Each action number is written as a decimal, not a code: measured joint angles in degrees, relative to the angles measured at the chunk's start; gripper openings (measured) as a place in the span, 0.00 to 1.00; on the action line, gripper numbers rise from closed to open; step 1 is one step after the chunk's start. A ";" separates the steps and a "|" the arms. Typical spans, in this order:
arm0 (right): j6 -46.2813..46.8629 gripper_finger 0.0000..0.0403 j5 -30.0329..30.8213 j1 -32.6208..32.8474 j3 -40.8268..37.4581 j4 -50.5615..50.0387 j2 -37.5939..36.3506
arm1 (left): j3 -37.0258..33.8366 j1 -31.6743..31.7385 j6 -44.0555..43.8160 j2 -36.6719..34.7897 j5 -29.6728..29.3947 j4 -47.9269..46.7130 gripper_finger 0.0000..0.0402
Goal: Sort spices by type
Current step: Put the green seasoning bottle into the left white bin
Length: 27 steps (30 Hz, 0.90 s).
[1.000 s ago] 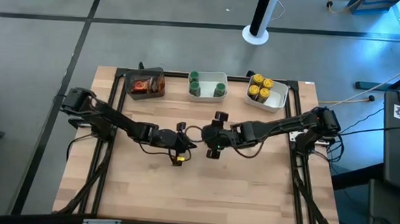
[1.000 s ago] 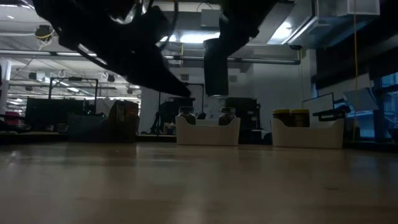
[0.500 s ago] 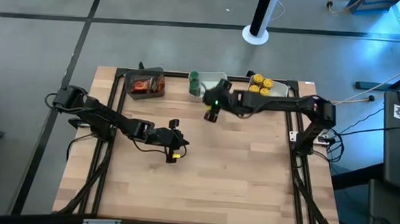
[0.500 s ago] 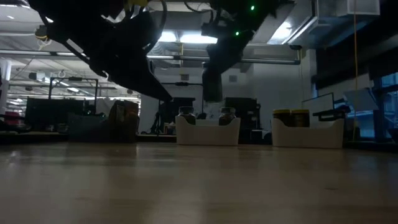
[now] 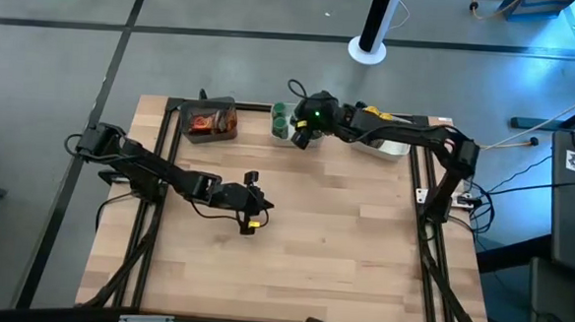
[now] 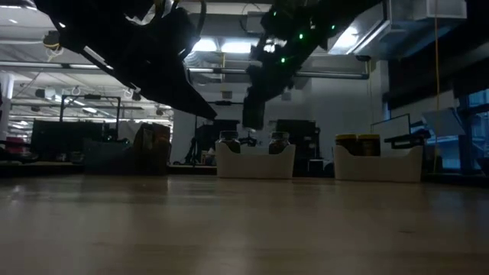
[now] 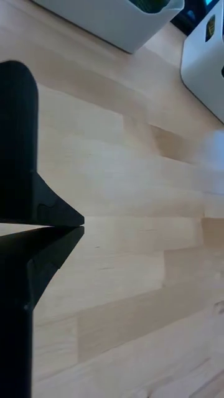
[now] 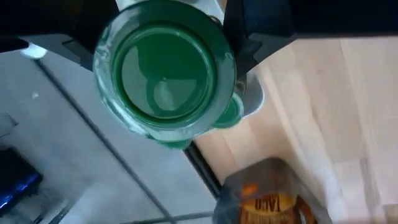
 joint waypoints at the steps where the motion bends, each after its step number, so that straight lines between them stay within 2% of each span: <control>1: 0.14 0.50 -0.81 -0.44 0.04 0.89 0.62 | 0.00 0.00 0.01 0.00 0.01 0.01 0.01; 13: -0.01 0.50 -1.47 -1.13 0.00 1.80 8.28 | -0.04 0.00 0.16 0.01 0.00 0.04 0.01; 27: 1.79 0.50 -4.61 -2.68 0.13 3.43 12.92 | -0.04 0.00 0.16 0.02 0.01 -0.01 0.01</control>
